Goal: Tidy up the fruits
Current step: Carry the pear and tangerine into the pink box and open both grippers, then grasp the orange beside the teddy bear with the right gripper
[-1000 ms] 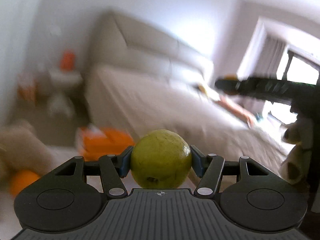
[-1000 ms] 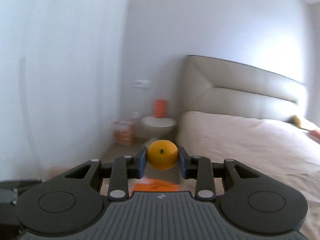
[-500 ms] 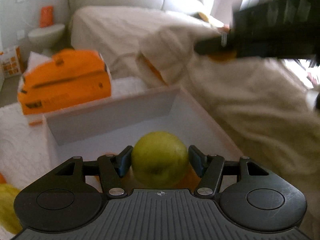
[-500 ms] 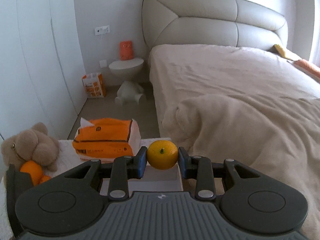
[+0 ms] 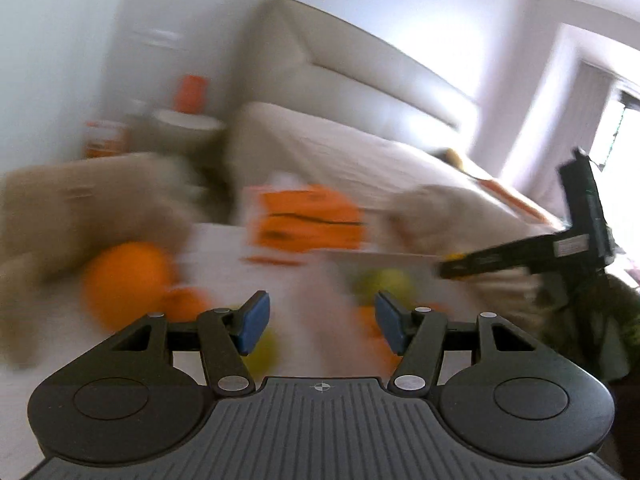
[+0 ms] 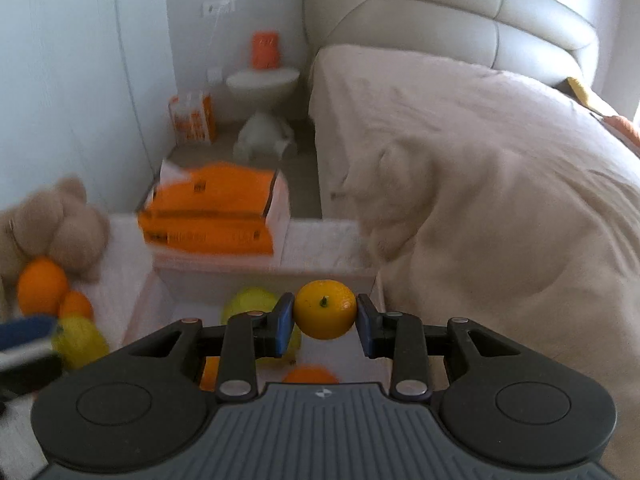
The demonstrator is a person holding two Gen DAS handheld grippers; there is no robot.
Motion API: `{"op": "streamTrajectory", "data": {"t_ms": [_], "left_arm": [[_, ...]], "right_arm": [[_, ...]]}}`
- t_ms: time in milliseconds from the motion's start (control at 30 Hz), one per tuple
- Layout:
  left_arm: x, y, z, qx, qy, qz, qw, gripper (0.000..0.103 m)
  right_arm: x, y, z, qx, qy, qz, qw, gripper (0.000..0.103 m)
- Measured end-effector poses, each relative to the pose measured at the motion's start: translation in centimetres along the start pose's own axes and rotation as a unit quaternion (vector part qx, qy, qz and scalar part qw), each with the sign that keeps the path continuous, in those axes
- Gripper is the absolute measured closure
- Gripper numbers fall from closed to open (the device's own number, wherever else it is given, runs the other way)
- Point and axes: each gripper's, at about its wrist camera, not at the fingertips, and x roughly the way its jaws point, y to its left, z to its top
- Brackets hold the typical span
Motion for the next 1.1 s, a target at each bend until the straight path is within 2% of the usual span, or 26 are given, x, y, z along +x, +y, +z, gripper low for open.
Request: {"op": "streamTrajectory", "data": {"t_ms": [67,133,167,200,333,433,500,567,700,800,867,1033,1100], "left_arm": [[-1.8,2.8,-0.8,-0.020,-0.019,0.047,0.9985,0.040],[-3.6,4.9,-1.1,-0.043,-0.019,0.082,0.9955,0.040],[-4.0,5.8,-1.4,-0.049,-0.010,0.103,0.9934,0.040],[-4.4,6.4,-1.6,-0.046,-0.003,0.124,0.9912,0.040],[-5.8,8.0,-2.3,-0.011,0.010,0.202,0.9793,0.040],[-6.7,9.2,-2.8,-0.013,0.011,0.225,0.9743,0.040],[-6.8,9.7,-3.5,-0.021,0.008,0.225,0.9740,0.040],[-6.9,10.2,-4.2,-0.032,0.009,0.210,0.9772,0.040],[-7.0,9.8,-5.3,-0.032,0.025,0.160,0.9863,0.040],[-6.5,9.0,-6.0,-0.026,0.034,0.124,0.9913,0.040],[-6.3,8.6,-6.3,-0.019,0.038,0.116,0.9923,0.040],[-5.9,8.0,-7.2,-0.015,0.046,0.110,0.9928,0.040],[-5.8,7.8,-7.4,-0.008,0.048,0.113,0.9925,0.040]], "right_arm": [[0.8,0.4,-0.3,-0.002,0.008,-0.006,1.000,0.071],[1.6,0.6,-0.4,0.002,0.020,-0.012,1.000,0.070],[1.8,0.8,-0.4,0.005,0.026,-0.014,1.000,0.064],[1.9,0.8,-0.3,0.009,0.030,-0.013,0.999,0.060],[1.1,2.6,-0.4,0.004,0.027,0.002,1.000,0.059],[-0.2,5.3,-0.4,-0.013,0.015,0.034,0.999,0.053],[-0.8,7.5,-0.4,-0.026,0.012,0.064,0.998,0.049],[-1.2,9.8,-0.4,-0.041,0.008,0.092,0.995,0.048],[-1.4,14.9,-0.4,-0.100,-0.009,0.134,0.986,0.043],[0.0,18.4,0.0,-0.148,0.003,0.151,0.977,0.043],[1.5,20.4,0.4,-0.172,0.023,0.154,0.973,0.043],[6.1,23.3,0.7,-0.205,0.068,0.113,0.970,0.043],[7.3,24.0,0.7,-0.214,0.079,0.112,0.967,0.041]]}}
